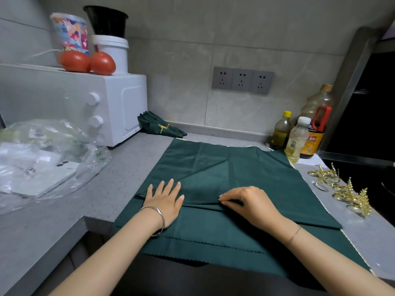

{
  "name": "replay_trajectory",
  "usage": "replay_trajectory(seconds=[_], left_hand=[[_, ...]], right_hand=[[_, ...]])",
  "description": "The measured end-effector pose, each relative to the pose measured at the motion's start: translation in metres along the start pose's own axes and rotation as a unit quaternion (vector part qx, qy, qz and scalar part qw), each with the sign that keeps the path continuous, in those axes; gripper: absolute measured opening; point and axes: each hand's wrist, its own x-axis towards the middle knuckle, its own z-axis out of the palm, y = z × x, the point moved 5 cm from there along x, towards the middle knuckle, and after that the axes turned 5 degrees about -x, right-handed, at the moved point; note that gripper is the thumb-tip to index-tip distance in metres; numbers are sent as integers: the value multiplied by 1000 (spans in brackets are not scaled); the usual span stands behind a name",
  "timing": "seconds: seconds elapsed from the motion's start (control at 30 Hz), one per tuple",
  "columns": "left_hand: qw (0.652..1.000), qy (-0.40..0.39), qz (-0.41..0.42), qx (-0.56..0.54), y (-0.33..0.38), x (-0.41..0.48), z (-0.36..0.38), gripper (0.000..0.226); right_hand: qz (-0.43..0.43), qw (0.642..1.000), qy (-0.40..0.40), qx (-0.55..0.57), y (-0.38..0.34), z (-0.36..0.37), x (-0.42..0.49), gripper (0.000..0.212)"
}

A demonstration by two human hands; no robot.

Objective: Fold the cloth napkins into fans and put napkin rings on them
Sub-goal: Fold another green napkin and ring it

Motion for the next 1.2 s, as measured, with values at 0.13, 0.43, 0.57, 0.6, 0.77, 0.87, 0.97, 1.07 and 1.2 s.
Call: replay_trajectory(seconds=[0.13, 0.43, 0.57, 0.6, 0.77, 0.87, 0.97, 1.07, 1.2], left_hand=[[1000, 1, 1, -3, 1, -2, 1, 54], [999, -30, -14, -33, 4, 8, -4, 57], [998, -29, -4, -64, 17, 33, -10, 57], [997, -27, 2, -72, 21, 39, -11, 56], [996, -4, 11, -85, 28, 61, -7, 54], [998, 14, 5, -60, 28, 63, -1, 55], [999, 17, 4, -48, 28, 64, 0, 55], [999, 23, 4, -41, 29, 65, 0, 55], [999, 30, 5, -40, 28, 66, 1, 56]], right_hand=[[-4, 1000, 1, -21, -2, 3, -5, 11], [-44, 997, 40, -55, -11, 6, -17, 32], [-57, 996, 36, -57, -12, 7, -18, 35], [-58, 996, 35, -58, -12, 7, -18, 35], [-59, 995, 33, -73, -10, 7, -18, 38], [-28, 996, -9, -86, -8, 8, -8, 61], [31, 995, -32, -90, -7, 8, 17, 54], [52, 998, -42, -5, -13, 23, 51, 32], [39, 987, -158, -7, -9, 65, 90, 47]])
